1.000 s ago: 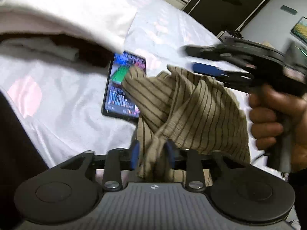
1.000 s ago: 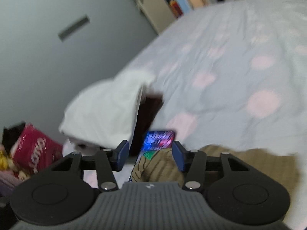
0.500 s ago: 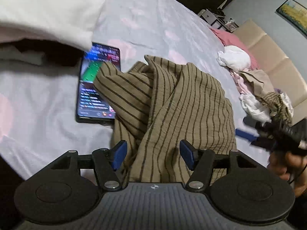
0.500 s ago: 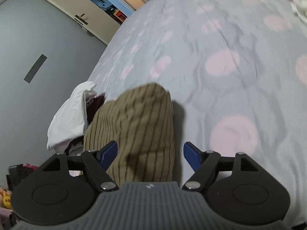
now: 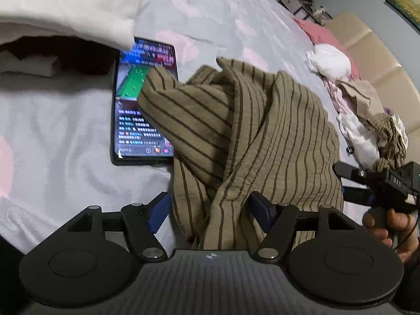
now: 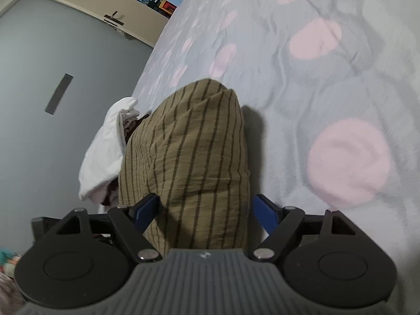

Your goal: Fold clothes

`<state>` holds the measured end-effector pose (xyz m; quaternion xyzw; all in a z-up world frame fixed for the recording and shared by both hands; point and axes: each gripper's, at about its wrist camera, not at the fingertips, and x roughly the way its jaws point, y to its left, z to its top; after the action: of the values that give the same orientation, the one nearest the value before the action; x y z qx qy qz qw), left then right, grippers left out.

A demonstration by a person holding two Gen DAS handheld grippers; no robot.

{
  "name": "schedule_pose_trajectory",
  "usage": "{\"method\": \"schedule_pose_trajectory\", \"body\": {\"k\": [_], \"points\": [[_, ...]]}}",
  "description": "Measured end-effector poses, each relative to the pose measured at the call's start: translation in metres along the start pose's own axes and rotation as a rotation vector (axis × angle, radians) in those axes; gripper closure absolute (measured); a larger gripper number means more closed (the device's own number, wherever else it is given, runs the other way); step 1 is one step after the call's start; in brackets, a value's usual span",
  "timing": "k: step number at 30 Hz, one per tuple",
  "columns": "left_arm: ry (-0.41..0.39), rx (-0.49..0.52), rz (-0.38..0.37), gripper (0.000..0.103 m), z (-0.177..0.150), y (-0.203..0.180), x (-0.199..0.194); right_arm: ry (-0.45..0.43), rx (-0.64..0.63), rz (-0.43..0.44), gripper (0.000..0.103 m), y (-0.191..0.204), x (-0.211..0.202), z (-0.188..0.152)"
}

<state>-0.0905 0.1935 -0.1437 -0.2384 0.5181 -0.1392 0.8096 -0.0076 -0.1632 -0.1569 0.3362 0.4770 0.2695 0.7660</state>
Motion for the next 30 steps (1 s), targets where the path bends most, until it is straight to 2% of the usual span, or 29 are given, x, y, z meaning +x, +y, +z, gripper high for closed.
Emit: {"method": "schedule_pose_trajectory", "body": {"k": [8, 10, 14, 17, 18, 19, 20, 22, 25, 30], "points": [[0.041, -0.074, -0.119, 0.035, 0.009, 0.02, 0.014, 0.057, 0.105, 0.107, 0.02, -0.025, 0.018, 0.008], [0.045, -0.098, -0.149, 0.03, 0.011, 0.024, 0.017, 0.064, 0.121, 0.132, 0.02, -0.029, 0.021, 0.009], [0.056, -0.128, -0.2, 0.029, 0.015, 0.029, 0.023, 0.082, 0.126, 0.172, 0.019, -0.032, 0.026, 0.011], [0.061, -0.115, -0.211, 0.029, 0.016, 0.027, 0.026, 0.1, 0.108, 0.178, 0.02, -0.03, 0.029, 0.01], [0.062, -0.108, -0.211, 0.033, 0.016, 0.026, 0.027, 0.105, 0.1, 0.176, 0.025, -0.029, 0.03, 0.009], [0.064, -0.1, -0.211, 0.042, 0.017, 0.025, 0.028, 0.11, 0.093, 0.17, 0.039, -0.028, 0.031, 0.009], [0.065, -0.097, -0.212, 0.049, 0.017, 0.024, 0.028, 0.113, 0.092, 0.164, 0.045, -0.028, 0.031, 0.008], [0.067, -0.092, -0.217, 0.074, 0.019, 0.023, 0.029, 0.113, 0.103, 0.152, 0.062, -0.029, 0.031, 0.007], [0.05, -0.065, -0.232, 0.087, 0.018, 0.016, 0.027, 0.098, 0.077, 0.159, 0.078, -0.022, 0.022, 0.006], [0.008, -0.04, -0.274, 0.092, 0.02, 0.002, 0.014, 0.061, 0.025, 0.178, 0.082, -0.006, -0.001, 0.007]]}}
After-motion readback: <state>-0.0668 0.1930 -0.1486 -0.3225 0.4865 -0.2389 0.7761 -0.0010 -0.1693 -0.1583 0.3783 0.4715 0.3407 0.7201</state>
